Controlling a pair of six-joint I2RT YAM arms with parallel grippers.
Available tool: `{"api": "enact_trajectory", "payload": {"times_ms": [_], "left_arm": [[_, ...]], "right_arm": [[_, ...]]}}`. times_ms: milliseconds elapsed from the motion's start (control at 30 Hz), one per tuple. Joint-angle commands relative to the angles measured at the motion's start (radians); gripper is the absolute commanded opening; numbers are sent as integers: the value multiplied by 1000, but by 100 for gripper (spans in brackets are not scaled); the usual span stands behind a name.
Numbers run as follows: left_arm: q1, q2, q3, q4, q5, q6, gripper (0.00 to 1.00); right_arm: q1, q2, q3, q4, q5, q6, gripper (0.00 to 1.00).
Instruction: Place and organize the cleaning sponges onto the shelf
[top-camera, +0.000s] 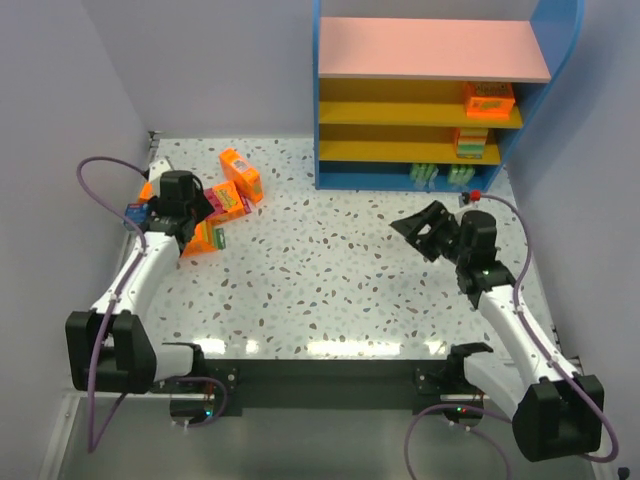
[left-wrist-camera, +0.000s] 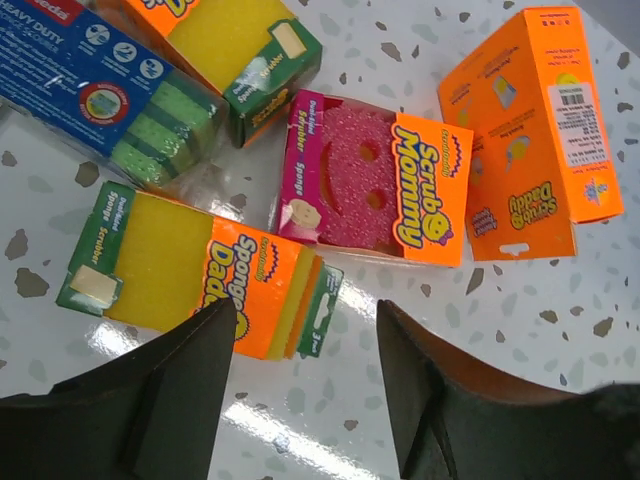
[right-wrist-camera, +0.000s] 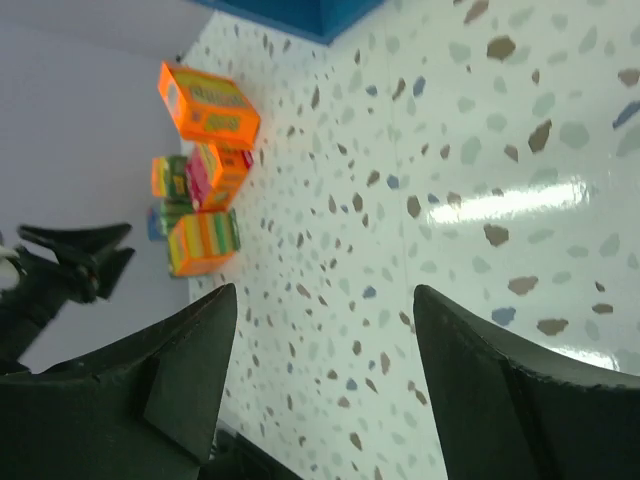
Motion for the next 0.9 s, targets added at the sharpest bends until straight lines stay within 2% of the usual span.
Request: {"api": "enact_trajectory", "payload": {"times_ms": [0,367,800,867], "left_arm": [[56,39,51,47,-40,31,63],[119,132,-30,67,-80,4,58],[133,204,-136,231,117,-19,53],[133,203,-181,268,206,-21,49]], "right_arm": [[37,-26,-45,-10,-71,-113,75],[53,17,-91,4,-129,-180,75],[53,14,-119,-37,-138,-234,75],[53,6,-112,-54,-134,-246,76]]}}
